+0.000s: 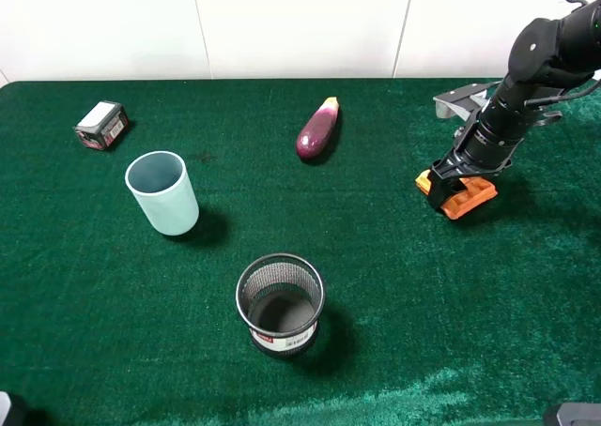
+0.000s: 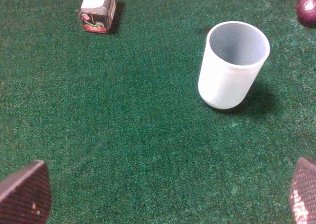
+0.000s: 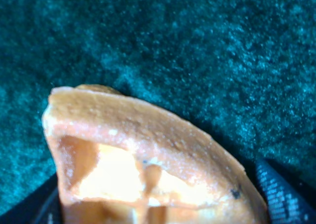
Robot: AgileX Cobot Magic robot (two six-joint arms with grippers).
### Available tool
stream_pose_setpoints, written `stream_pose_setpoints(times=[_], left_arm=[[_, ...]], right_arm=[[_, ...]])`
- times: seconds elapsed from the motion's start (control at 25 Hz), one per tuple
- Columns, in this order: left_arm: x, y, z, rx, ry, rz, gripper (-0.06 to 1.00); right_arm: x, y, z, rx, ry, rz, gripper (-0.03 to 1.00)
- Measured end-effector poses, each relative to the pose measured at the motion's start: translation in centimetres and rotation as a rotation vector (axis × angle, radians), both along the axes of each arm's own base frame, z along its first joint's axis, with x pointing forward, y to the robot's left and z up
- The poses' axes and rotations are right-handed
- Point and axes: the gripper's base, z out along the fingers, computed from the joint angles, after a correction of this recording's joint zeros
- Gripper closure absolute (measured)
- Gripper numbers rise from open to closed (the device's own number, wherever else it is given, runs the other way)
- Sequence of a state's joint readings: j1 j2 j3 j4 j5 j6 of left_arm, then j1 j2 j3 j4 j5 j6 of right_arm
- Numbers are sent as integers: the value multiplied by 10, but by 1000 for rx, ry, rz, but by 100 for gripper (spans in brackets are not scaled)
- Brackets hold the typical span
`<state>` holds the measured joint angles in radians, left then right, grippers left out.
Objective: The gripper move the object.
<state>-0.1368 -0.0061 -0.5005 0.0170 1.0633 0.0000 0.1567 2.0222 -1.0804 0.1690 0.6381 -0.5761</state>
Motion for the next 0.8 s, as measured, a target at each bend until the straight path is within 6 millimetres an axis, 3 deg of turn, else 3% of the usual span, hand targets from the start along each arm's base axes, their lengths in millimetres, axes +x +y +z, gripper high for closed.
stream_pose_setpoints(times=[0.32,0.8], left_arm=[[0,0,0,0,0,0,-4],[0,0,0,0,0,0,-4]], right_arm=[[10,0,11,-23,30,-1,45],[4,-1,53,-21,6,-20,45]])
